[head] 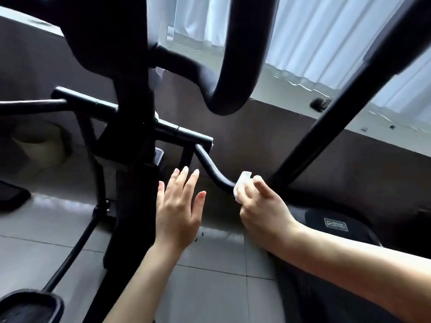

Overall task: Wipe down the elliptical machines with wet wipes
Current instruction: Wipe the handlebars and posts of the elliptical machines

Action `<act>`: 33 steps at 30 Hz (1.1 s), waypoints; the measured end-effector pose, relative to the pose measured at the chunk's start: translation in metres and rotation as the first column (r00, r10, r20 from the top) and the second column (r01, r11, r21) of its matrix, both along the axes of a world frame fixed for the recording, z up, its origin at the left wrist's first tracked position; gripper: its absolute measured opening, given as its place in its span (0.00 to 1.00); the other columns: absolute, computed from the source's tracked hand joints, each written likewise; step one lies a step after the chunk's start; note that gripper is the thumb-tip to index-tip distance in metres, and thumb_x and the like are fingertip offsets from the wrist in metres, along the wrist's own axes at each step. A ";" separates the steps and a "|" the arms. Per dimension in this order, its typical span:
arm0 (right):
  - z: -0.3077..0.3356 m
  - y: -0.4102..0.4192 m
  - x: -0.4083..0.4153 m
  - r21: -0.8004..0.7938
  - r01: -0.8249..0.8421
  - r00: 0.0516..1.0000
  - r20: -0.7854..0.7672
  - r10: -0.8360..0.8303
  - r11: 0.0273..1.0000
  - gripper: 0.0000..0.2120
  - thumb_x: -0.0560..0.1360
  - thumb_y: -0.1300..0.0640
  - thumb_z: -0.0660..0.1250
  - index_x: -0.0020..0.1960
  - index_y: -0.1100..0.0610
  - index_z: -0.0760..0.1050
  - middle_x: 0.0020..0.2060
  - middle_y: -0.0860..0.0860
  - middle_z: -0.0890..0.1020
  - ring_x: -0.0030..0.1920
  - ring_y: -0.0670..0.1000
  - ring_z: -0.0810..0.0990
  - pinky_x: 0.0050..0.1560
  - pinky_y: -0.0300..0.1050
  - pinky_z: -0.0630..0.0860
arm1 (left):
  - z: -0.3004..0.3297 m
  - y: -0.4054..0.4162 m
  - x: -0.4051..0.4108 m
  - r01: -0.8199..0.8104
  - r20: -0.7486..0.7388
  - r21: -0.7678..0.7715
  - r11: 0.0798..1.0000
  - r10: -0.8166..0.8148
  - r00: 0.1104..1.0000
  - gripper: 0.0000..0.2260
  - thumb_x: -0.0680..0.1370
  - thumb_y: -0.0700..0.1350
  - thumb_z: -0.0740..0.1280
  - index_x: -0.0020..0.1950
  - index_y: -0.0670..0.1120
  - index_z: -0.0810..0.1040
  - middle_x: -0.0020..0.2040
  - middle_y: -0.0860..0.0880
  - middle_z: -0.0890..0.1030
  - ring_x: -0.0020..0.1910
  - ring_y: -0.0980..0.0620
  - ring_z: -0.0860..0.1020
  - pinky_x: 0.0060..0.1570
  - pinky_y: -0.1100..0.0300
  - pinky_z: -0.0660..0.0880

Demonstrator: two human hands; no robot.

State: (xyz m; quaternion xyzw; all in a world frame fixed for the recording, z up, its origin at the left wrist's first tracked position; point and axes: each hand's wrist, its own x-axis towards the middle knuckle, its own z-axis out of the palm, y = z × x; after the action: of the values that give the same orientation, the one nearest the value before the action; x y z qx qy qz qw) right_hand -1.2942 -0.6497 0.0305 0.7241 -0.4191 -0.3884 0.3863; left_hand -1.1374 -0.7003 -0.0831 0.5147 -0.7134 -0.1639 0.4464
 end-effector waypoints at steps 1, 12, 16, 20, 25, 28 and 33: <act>0.015 0.006 -0.006 -0.020 -0.039 0.999 0.015 0.039 0.999 0.20 0.73 0.53 0.58 0.54 0.59 0.84 0.56 0.63 0.80 0.58 0.64 0.76 0.59 0.60 0.54 | 0.008 0.009 -0.010 0.029 -0.040 -0.051 0.998 -0.031 0.999 0.22 0.81 0.54 0.55 0.73 0.48 0.70 0.74 0.47 0.70 0.77 0.48 0.61 0.74 0.41 0.55; 0.122 0.019 -0.069 -0.560 -0.438 0.670 0.319 0.671 0.703 0.11 0.79 0.61 0.61 0.46 0.56 0.82 0.54 0.54 0.84 0.61 0.54 0.81 0.71 0.60 0.62 | 0.072 0.076 -0.079 0.376 -0.523 -0.115 0.920 -0.377 0.764 0.21 0.81 0.52 0.57 0.74 0.53 0.64 0.73 0.56 0.69 0.74 0.59 0.65 0.73 0.61 0.62; 0.059 0.024 -0.078 -0.436 -0.416 0.649 0.472 0.597 0.798 0.10 0.79 0.63 0.59 0.53 0.59 0.80 0.62 0.56 0.81 0.68 0.56 0.75 0.74 0.57 0.63 | 0.072 0.081 -0.079 0.263 -0.495 -0.165 0.951 -0.311 0.811 0.20 0.81 0.52 0.58 0.74 0.54 0.65 0.73 0.62 0.68 0.76 0.57 0.62 0.73 0.64 0.59; 0.052 0.025 -0.086 -0.438 -0.405 0.529 0.604 0.596 0.803 0.15 0.82 0.63 0.57 0.58 0.59 0.82 0.63 0.54 0.80 0.69 0.55 0.73 0.73 0.51 0.65 | 0.086 0.077 -0.074 0.188 -0.481 -0.242 0.952 -0.286 0.829 0.20 0.81 0.52 0.58 0.74 0.56 0.65 0.74 0.63 0.66 0.76 0.56 0.61 0.73 0.63 0.59; 0.091 0.015 -0.086 -0.675 -0.134 0.243 0.687 0.685 0.725 0.27 0.74 0.71 0.66 0.72 0.60 0.70 0.73 0.56 0.68 0.75 0.54 0.65 0.72 0.51 0.68 | 0.111 0.070 -0.082 0.233 -0.437 -0.315 0.920 -0.358 0.825 0.21 0.82 0.51 0.57 0.76 0.53 0.63 0.75 0.54 0.67 0.76 0.56 0.62 0.73 0.63 0.61; 0.091 0.007 -0.071 -0.631 0.062 0.014 0.775 0.632 0.773 0.31 0.78 0.64 0.63 0.78 0.58 0.57 0.78 0.54 0.54 0.78 0.48 0.54 0.73 0.35 0.58 | 0.125 0.069 -0.094 0.283 -0.528 -0.239 0.929 -0.369 0.765 0.25 0.81 0.60 0.55 0.78 0.60 0.56 0.76 0.55 0.65 0.75 0.59 0.62 0.73 0.63 0.62; 0.019 0.014 -0.038 -0.539 0.163 -0.383 0.738 0.556 0.827 0.30 0.82 0.54 0.56 0.80 0.46 0.45 0.79 0.53 0.50 0.78 0.50 0.55 0.74 0.42 0.62 | 0.123 0.070 -0.096 0.280 -0.542 -0.165 0.946 -0.324 0.776 0.24 0.79 0.65 0.55 0.75 0.63 0.59 0.76 0.58 0.65 0.75 0.60 0.62 0.73 0.59 0.62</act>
State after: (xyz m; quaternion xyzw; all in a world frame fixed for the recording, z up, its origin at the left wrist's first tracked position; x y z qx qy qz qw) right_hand -1.3325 -0.6360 0.0497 0.6780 -0.4722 0.5555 0.0937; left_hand -1.2339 -0.6304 0.0395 0.3053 -0.6289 -0.3505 0.6233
